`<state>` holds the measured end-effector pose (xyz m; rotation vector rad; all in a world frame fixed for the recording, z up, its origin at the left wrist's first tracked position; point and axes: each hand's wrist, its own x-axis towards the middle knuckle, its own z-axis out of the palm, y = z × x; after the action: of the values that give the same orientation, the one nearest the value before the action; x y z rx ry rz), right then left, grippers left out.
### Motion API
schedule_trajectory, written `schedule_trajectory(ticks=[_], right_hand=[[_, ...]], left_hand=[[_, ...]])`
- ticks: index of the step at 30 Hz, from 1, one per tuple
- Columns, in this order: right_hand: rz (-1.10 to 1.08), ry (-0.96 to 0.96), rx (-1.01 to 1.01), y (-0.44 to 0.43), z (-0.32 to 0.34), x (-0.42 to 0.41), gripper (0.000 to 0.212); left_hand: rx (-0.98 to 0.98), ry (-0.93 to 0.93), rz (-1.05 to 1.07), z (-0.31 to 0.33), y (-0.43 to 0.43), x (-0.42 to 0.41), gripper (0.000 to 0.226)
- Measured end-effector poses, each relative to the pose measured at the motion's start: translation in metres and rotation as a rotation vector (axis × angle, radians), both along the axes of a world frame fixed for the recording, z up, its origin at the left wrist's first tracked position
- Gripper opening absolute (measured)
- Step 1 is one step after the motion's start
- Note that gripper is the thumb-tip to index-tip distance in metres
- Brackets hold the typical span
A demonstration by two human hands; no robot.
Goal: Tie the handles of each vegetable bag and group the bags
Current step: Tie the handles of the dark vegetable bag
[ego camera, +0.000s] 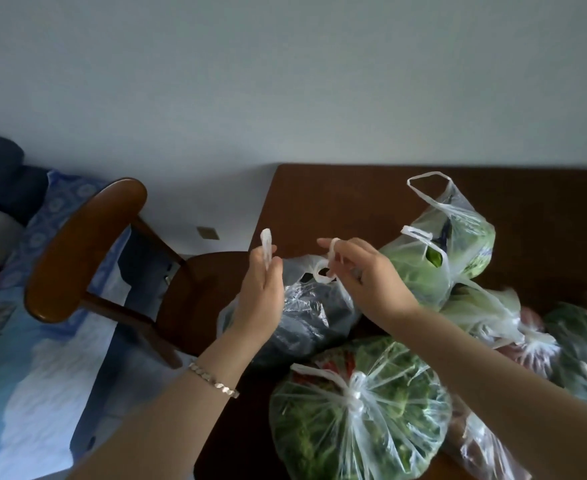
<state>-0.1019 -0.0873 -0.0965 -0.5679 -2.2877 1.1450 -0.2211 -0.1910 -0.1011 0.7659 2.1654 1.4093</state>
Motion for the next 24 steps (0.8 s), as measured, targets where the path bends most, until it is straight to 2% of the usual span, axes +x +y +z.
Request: schedule_trajectory(ticks=[5, 7, 9, 11, 13, 15, 17, 18, 21, 23, 24], right_hand=[[-0.257, -0.003, -0.013, 0.01, 0.003, 0.002, 0.003], [-0.338, 0.049, -0.031, 0.01, 0.007, 0.002, 0.007], [-0.388, 0.084, -0.056, 0.008, 0.012, -0.001, 0.014], [-0.399, 0.057, -0.115, 0.007, 0.016, -0.004, 0.028], [-0.36, -0.097, -0.158, 0.01, 0.023, -0.003, 0.027], [-0.237, -0.348, -0.195, 0.015, 0.028, 0.002, 0.018], [-0.082, -0.539, -0.133, 0.017, 0.035, 0.009, 0.021], [-0.018, -0.56, -0.071, 0.016, 0.039, 0.011, 0.023], [0.074, -0.336, -0.039, 0.009, 0.048, 0.013, 0.013], [0.034, -0.166, -0.144, 0.005, 0.043, 0.013, 0.012], [0.015, -0.091, -0.239, 0.003, 0.039, 0.011, 0.013]], left_hand=[[0.009, 0.007, -0.134, -0.002, -0.008, 0.004, 0.037], [-0.013, 0.084, -0.213, -0.006, -0.009, 0.005, 0.039], [-0.065, 0.115, -0.253, -0.005, -0.008, 0.007, 0.029], [-0.1, 0.063, -0.277, 0.0, -0.005, 0.01, 0.041], [-0.116, -0.02, -0.315, 0.003, -0.003, 0.011, 0.046], [-0.095, -0.043, -0.327, 0.006, -0.001, 0.008, 0.046], [-0.076, -0.013, -0.304, 0.006, 0.002, 0.006, 0.043], [-0.079, 0.022, -0.295, 0.006, 0.004, 0.006, 0.041], [-0.084, 0.12, -0.222, -0.001, 0.009, 0.001, 0.036], [-0.051, 0.1, -0.134, -0.007, 0.01, -0.003, 0.033], [-0.015, 0.033, -0.092, -0.009, 0.01, -0.005, 0.03]])
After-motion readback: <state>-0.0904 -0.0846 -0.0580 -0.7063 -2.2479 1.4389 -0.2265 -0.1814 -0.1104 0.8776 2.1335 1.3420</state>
